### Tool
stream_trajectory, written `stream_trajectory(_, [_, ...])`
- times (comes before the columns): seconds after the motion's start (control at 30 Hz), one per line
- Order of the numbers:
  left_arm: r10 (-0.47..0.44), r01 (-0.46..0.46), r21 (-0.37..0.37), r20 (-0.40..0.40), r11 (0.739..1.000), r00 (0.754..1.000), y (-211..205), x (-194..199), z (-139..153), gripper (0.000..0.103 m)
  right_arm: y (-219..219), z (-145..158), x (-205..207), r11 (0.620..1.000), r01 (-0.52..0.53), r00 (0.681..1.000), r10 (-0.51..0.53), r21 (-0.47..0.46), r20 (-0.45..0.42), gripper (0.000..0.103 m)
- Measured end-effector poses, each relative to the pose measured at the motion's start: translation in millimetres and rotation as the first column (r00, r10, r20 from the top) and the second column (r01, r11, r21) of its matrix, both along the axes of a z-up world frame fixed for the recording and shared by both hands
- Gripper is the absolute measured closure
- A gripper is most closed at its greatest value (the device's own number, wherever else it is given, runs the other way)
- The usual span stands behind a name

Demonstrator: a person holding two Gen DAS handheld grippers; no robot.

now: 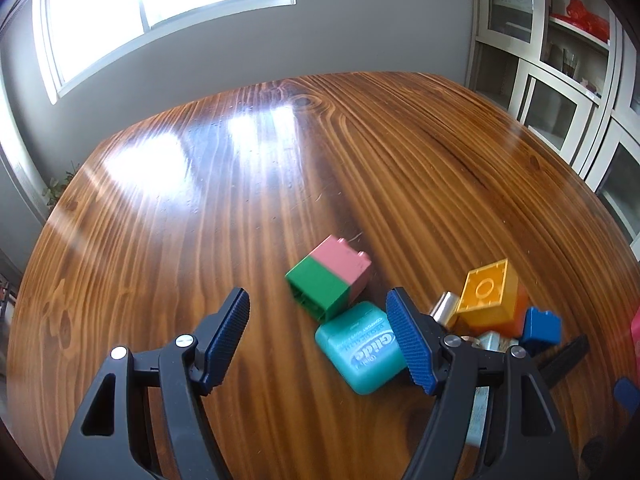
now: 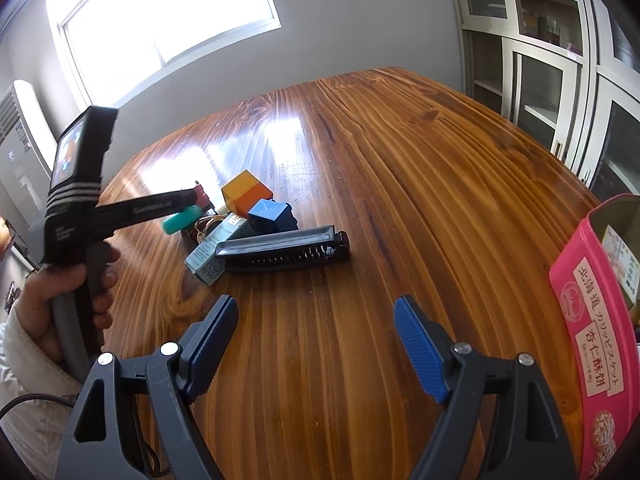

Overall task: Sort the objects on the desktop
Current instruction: 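Move the left tool toward the teal Glide floss case, then close the left tool on the teal Glide floss case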

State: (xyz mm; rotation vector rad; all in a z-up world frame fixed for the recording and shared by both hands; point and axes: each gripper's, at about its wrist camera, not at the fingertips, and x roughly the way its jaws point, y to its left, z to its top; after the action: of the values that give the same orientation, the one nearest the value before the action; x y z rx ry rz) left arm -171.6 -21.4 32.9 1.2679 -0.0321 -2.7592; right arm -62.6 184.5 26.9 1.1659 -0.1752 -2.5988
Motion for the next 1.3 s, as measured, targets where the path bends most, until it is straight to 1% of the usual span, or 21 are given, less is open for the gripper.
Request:
stream_trajectory(0.27, [-0.017, 0.017, -0.005, 0.009, 1.000, 1.000, -2, 11, -2, 0.028, 1, 0, 2, 1.000, 0.003, 1.000, -0.003, -0.006, -0.001, 0.019])
stream_trajectory(0.5, [-0.019, 0.019, -0.002, 0.029, 1.000, 0.999, -2, 7, -9, 0.028, 1, -1, 1, 1.000, 0.004, 1.000, -0.004, -0.003, -0.002, 0.019])
stream_trajectory(0.73, [-0.038, 0.039, -0.022, 0.045, 0.999, 0.998, 6, -1, -17, 0.028, 1, -2, 2, 1.000, 0.001, 1.000, -0.001, -0.002, 0.005, 0.019])
stream_trajectory(0.77, [-0.039, 0.040, -0.023, 0.034, 0.999, 0.999, 6, -1, -17, 0.028, 1, -3, 1, 1.000, 0.001, 1.000, -0.001, -0.001, 0.006, 0.019])
stream_trajectory(1.03, [-0.040, 0.041, -0.026, 0.027, 0.999, 0.999, 6, 0, -19, 0.029, -3, -3, -1, 1.000, -0.004, 1.000, 0.004, 0.017, 0.006, 0.019])
stream_trajectory(1.07, [-0.040, 0.041, -0.027, 0.027, 0.999, 0.999, 5, 0, -20, 0.030, -3, -2, -2, 1.000, -0.004, 1.000, 0.004, 0.021, 0.004, 0.019])
stream_trajectory(1.13, [-0.044, 0.044, -0.023, 0.034, 0.999, 0.998, 4, 0, -20, 0.039, -3, -1, -5, 1.000, -0.003, 1.000, 0.003, 0.030, 0.000, 0.019])
stream_trajectory(1.17, [-0.046, 0.047, -0.021, 0.046, 0.999, 0.998, 4, -1, -21, 0.047, -3, 0, -7, 0.999, -0.002, 1.000, 0.002, 0.033, -0.003, 0.019])
stream_trajectory(1.2, [-0.048, 0.049, -0.017, 0.052, 0.999, 0.997, 3, -2, -23, 0.051, -3, 1, -11, 0.999, -0.001, 1.000, 0.001, 0.036, -0.005, 0.019])
stream_trajectory(1.3, [-0.054, 0.055, -0.019, 0.051, 0.998, 0.997, 3, 0, -23, 0.055, -1, 2, -21, 1.000, 0.001, 1.000, -0.001, 0.028, -0.005, 0.019])
